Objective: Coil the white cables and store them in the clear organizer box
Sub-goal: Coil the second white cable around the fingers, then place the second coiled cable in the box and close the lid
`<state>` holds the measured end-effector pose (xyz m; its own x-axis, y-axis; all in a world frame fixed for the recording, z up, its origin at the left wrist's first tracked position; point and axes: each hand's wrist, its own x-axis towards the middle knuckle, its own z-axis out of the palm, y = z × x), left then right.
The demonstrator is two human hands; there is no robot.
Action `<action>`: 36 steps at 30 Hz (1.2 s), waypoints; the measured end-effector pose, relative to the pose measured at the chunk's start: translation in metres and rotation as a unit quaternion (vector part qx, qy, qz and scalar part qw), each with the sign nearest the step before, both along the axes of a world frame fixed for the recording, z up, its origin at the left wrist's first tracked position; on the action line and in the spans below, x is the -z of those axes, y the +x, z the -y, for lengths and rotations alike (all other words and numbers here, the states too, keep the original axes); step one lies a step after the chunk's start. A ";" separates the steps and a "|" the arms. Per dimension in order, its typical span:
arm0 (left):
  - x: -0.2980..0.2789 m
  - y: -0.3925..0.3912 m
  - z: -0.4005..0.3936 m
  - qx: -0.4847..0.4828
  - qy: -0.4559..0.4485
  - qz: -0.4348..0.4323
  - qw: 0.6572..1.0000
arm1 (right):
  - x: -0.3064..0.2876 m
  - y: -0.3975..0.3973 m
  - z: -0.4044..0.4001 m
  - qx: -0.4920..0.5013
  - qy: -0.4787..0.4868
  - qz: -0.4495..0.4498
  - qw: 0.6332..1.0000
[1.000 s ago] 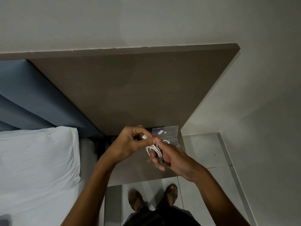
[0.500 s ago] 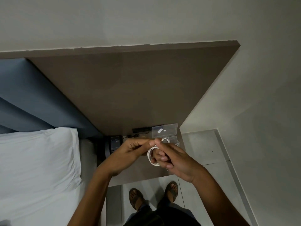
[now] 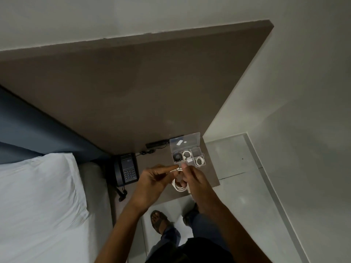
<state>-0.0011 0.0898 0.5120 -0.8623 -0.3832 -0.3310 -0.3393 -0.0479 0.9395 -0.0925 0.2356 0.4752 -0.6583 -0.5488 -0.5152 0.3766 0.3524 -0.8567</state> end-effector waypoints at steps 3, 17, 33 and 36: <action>0.016 -0.023 -0.006 -0.010 -0.027 0.032 0.999 | 0.012 -0.019 -0.012 0.004 0.014 -0.038 0.999; 0.199 -0.172 -0.068 -0.084 -0.086 0.176 0.977 | 0.158 -0.170 -0.083 0.039 0.001 0.151 0.988; 0.499 -0.301 -0.030 -0.050 -0.153 0.139 0.977 | 0.456 -0.274 -0.039 0.117 0.167 -0.046 0.978; 0.518 -0.307 -0.029 -0.053 -0.172 0.114 0.977 | 0.474 -0.277 -0.031 0.111 0.167 -0.130 0.971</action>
